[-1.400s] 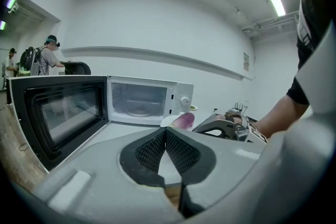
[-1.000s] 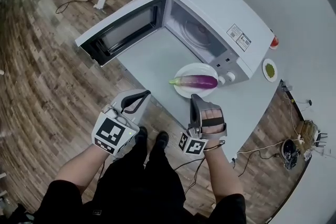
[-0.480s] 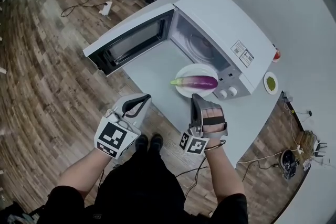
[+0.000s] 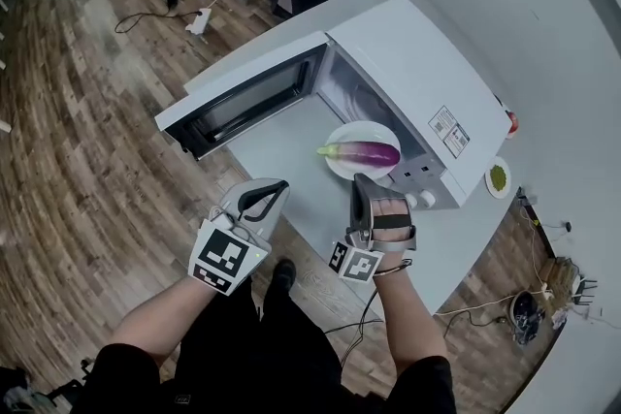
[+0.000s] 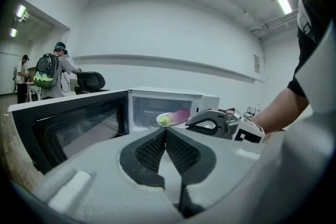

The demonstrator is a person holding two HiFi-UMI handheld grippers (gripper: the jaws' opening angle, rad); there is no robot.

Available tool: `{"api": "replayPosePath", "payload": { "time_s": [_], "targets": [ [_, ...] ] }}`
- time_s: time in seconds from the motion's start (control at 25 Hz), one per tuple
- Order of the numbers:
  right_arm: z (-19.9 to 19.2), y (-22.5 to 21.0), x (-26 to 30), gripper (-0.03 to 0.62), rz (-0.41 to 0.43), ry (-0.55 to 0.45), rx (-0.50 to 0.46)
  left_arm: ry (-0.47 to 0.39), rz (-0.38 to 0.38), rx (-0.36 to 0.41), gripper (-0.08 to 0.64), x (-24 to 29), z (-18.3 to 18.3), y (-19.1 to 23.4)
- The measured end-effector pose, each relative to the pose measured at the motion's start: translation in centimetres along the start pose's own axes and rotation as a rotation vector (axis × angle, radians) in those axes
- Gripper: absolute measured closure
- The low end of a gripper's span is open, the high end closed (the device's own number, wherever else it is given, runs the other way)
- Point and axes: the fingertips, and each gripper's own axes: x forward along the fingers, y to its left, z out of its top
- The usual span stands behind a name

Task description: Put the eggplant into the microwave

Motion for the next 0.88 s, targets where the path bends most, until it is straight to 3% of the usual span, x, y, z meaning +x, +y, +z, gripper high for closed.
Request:
{"api": "replayPosePath", "payload": {
  "time_s": [0.16,0.48,0.88],
  "targets": [
    [-0.1,-0.7,2.3,0.571,0.005,0.064,0.041,0.012,-0.019,0.006,0.552,1.8,0.2,2.0],
    [-0.6,-0.5,5.5,0.571,-0.001,0.226,0.090,-0.034,-0.128,0.072,0.552,4.4,1.8,5.1],
    [-1.4,2.1,9.0,0.571,0.013,0.328,0.138,-0.037,-0.203,0.067,0.552,6.8,0.8,6.6]
  ]
}}
